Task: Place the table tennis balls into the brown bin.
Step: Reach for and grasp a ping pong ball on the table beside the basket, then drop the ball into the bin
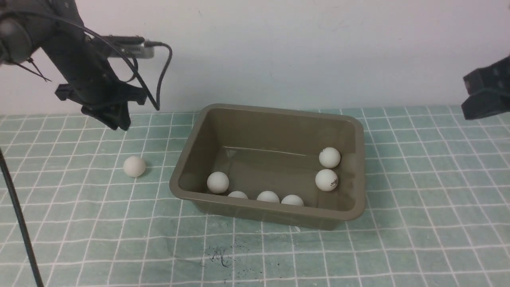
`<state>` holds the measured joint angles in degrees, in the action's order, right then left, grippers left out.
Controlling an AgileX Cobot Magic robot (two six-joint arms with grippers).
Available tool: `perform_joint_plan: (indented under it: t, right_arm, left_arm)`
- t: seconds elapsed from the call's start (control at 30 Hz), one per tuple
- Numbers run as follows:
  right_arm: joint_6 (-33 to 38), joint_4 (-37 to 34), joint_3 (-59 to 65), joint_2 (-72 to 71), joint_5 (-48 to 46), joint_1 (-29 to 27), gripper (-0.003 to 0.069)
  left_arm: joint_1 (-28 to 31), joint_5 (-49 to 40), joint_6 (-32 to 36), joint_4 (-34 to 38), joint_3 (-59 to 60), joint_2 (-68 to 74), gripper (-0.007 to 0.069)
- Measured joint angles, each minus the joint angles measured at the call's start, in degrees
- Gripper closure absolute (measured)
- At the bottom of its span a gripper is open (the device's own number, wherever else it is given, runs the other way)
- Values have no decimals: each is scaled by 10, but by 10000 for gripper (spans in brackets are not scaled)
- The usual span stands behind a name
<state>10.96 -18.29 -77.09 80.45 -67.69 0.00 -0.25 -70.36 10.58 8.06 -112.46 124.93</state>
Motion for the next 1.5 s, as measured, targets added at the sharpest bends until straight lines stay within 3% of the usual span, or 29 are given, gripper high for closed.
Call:
perform_joint_plan:
  t: [0.03, 0.07, 0.1, 0.17, 0.23, 0.3, 0.4, 0.43, 0.6, 0.7, 0.77, 0.83, 1.0, 1.1, 1.17, 1.23, 1.3, 1.33, 1.37, 1.4, 1.5]
  right_arm:
    - [9, -11, 17, -18, 8, 0, 670]
    - [9, -11, 17, -18, 8, 0, 670]
    - [20, -29, 37, -37, 12, 0, 671]
    - [29, -38, 45, -52, 12, 0, 672]
    - [32, -44, 47, -68, 11, 0, 672]
    - [32, -44, 47, -78, 9, 0, 672]
    - [32, -44, 47, -109, 4, 0, 672]
    - [32, -44, 47, -118, 0, 0, 672]
    - [32, -28, 60, -188, -33, 0, 672]
    - [18, -22, 111, -270, -11, 0, 672]
    - [13, -22, 134, -306, 10, 0, 672]
    - [7, -22, 217, -392, 75, 0, 672]
    - [4, -24, 341, -509, 181, 0, 672]
    - [5, -29, 397, -568, 229, 0, 672]
    - [13, -30, 452, -640, 297, 0, 672]
    - [15, -31, 484, -680, 340, 0, 672]
    - [15, -31, 510, -719, 372, 0, 672]
    - [15, -32, 535, -755, 409, 0, 672]
    - [15, -33, 538, -759, 419, 0, 672]
    - [15, -34, 563, -791, 453, 0, 672]
    - [15, -36, 590, -811, 499, 0, 673]
  left_arm:
    - [-2, 0, 4, 2, 1, 15, 359]
    - [-2, 0, 4, 2, 2, 15, 347]
    - [-3, 0, 5, 4, 3, 37, 236]
    - [-3, 2, 5, 4, 3, 61, 132]
    - [-3, 2, 4, 3, 3, 77, 80]
    - [-3, 2, 1, 3, 3, 83, 84]
    - [-3, 2, -12, 3, 3, 88, 291]
    - [-3, 2, -13, 3, 3, 87, 299]
    - [-6, 2, -16, 15, 4, 31, 276]
    - [-31, 2, 5, 59, 4, -35, 276]
    - [-55, 2, 23, 85, 3, -56, 276]
    - [-117, 2, 55, 112, 2, -79, 276]
    - [-199, 13, 57, 88, 2, -49, 272]
    - [-226, 29, 36, 66, 2, -27, 205]
    - [-244, 32, 9, 38, -1, -15, 100]
    - [-249, 17, -13, 22, -15, -14, 69]
    - [-249, 3, -33, 4, -38, -17, 102]
    - [-249, 2, -45, -16, -50, -28, 187]
    - [-248, 1, -46, -18, -50, -33, 221]
    - [-248, -1, -60, -46, -52, -64, 407]
    - [-244, -1, -72, -62, -39, -131, 573]
